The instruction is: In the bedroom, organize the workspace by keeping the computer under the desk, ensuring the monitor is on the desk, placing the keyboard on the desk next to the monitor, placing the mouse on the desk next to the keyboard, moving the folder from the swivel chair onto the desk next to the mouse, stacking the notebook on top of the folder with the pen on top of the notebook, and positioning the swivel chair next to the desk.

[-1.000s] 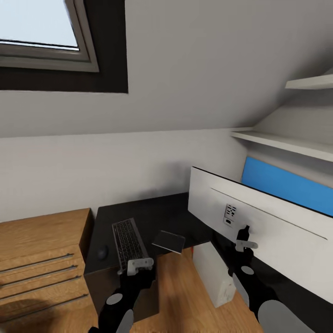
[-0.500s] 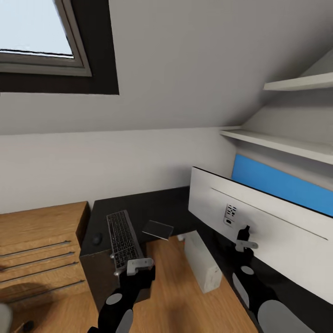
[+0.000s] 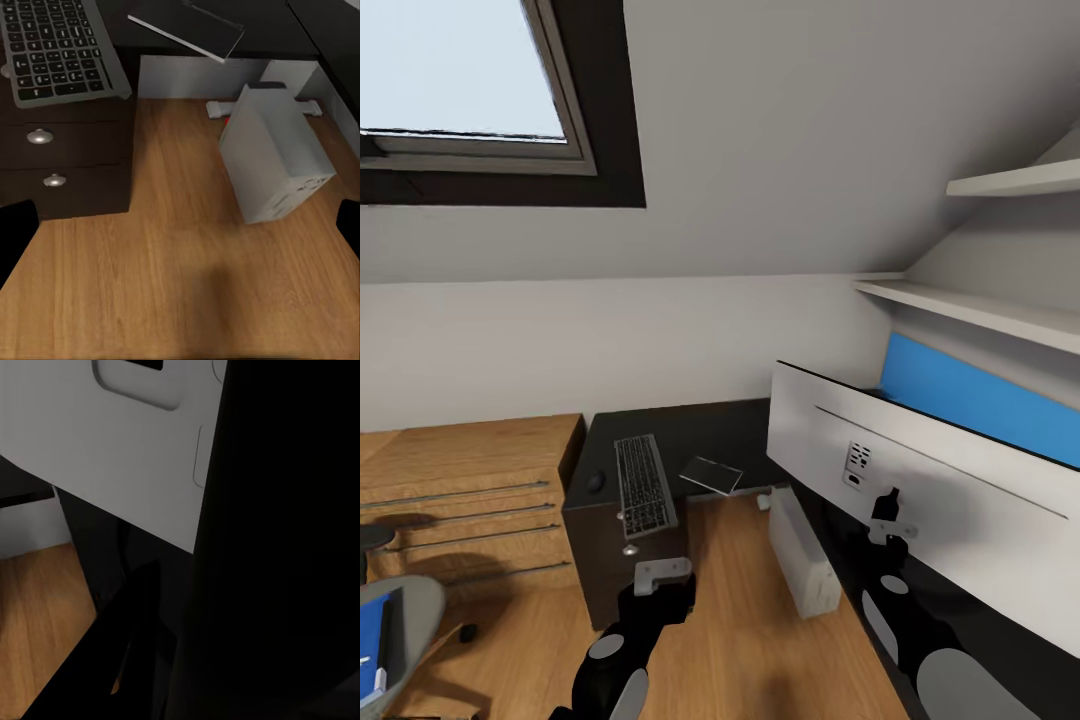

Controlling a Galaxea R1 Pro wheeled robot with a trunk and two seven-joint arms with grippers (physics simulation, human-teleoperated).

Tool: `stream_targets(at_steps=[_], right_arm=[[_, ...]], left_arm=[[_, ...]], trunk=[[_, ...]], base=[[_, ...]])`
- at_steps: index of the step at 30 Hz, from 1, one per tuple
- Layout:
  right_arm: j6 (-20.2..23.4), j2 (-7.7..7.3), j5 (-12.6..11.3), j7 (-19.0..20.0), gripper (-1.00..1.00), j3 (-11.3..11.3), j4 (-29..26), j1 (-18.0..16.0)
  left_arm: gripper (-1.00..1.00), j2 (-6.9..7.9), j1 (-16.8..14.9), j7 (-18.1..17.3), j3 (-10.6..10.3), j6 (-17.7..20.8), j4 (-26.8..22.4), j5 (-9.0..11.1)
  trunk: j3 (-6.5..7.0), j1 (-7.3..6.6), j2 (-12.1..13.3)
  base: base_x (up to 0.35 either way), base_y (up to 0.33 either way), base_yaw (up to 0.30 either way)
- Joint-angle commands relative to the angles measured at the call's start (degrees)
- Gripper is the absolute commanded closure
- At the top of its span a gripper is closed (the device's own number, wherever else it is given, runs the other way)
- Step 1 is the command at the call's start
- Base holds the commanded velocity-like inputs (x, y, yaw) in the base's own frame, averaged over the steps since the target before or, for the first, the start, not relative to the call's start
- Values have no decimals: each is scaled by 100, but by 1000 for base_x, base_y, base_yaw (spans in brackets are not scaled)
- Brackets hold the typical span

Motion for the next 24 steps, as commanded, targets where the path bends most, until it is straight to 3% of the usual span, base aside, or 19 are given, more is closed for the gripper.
stream_targets(at_steps=[1,18,24], right_arm=[[-18,0,48,-5,100,-10,-4,-4],[-18,-2,48,-2,100,-17,-13,-4],[-18,-2,48,4,100,-17,-13,-4]], left_arm=[[-100,1,-5,54,-13,13,-5,61],[-100,-7,-5,54,-19,13,-5,59],[-100,-8,-5,54,-19,13,-5,60]], trunk=[[-4,-1,-8],[-36,-1,-8],[-47,-1,-8]], base=[[-262,-231,276],[-276,-205,268],[-284,-190,78]])
